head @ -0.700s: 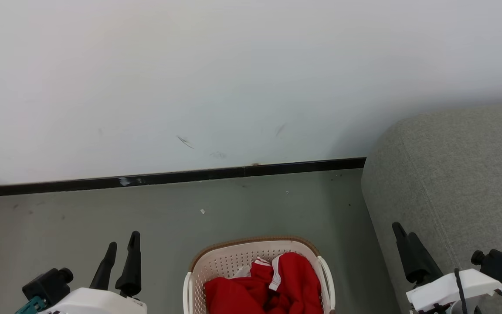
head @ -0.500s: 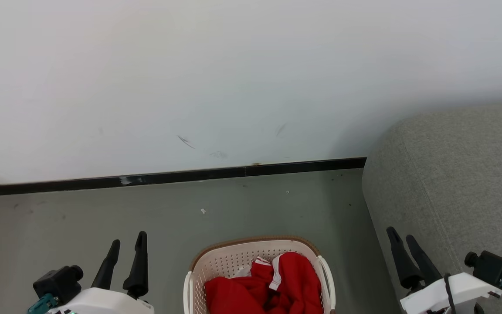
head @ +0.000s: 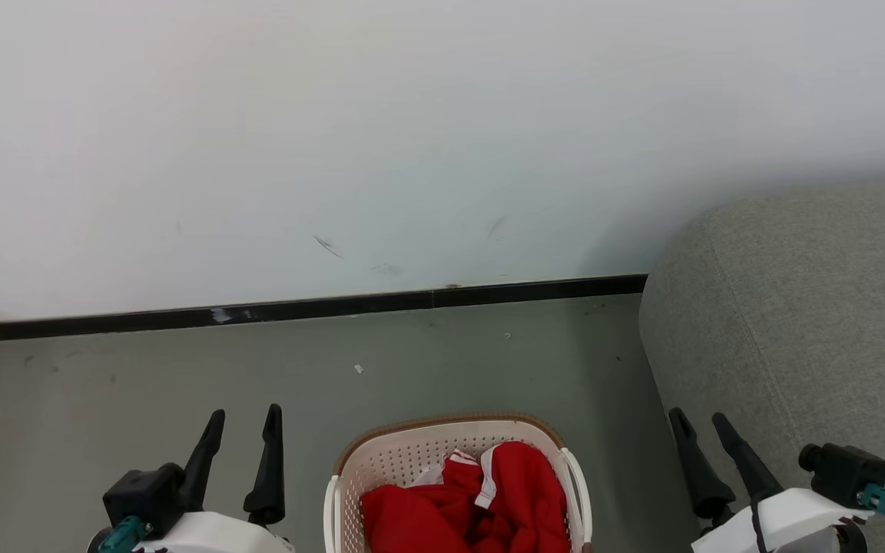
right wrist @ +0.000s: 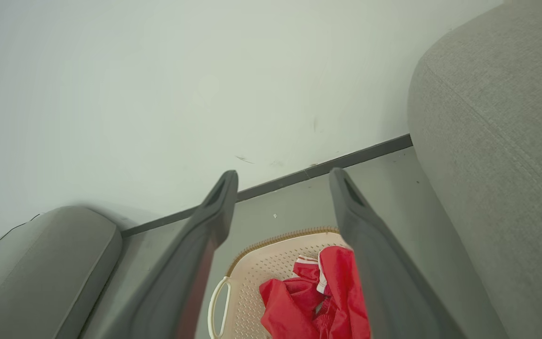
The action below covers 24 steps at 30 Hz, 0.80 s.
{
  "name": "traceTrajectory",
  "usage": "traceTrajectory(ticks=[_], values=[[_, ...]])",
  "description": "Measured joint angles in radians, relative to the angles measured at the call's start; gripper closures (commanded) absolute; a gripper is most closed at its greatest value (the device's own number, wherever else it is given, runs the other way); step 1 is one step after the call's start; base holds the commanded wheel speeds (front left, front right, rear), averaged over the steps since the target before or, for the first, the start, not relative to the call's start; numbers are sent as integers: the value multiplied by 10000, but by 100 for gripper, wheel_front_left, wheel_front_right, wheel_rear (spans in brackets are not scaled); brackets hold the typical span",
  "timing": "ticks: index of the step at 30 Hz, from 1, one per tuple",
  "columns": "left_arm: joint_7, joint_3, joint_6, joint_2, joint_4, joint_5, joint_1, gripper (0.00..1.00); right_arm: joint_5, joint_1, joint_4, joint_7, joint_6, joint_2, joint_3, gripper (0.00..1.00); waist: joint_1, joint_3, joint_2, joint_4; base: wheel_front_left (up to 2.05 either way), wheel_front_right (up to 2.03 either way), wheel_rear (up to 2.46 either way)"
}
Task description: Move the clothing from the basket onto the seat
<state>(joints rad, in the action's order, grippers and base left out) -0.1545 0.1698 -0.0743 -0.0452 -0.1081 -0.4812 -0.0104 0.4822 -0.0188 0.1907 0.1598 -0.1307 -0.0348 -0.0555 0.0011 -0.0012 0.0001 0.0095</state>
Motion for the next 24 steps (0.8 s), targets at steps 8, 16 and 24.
traceTrajectory(ticks=[8,16,24], values=[[-282,205,-301,-10,81,1145,2,0,-1210,12,-178,278,0,-4,-207,0,-3,28,0,8,0,0,0],[-585,334,-571,-25,140,2171,2,0,-2418,19,-247,520,0,-13,-295,0,-4,45,0,12,0,0,0],[-886,458,-886,-40,77,3114,2,0,-3630,21,-359,796,0,-25,-435,0,-4,54,0,-3,0,0,0]])
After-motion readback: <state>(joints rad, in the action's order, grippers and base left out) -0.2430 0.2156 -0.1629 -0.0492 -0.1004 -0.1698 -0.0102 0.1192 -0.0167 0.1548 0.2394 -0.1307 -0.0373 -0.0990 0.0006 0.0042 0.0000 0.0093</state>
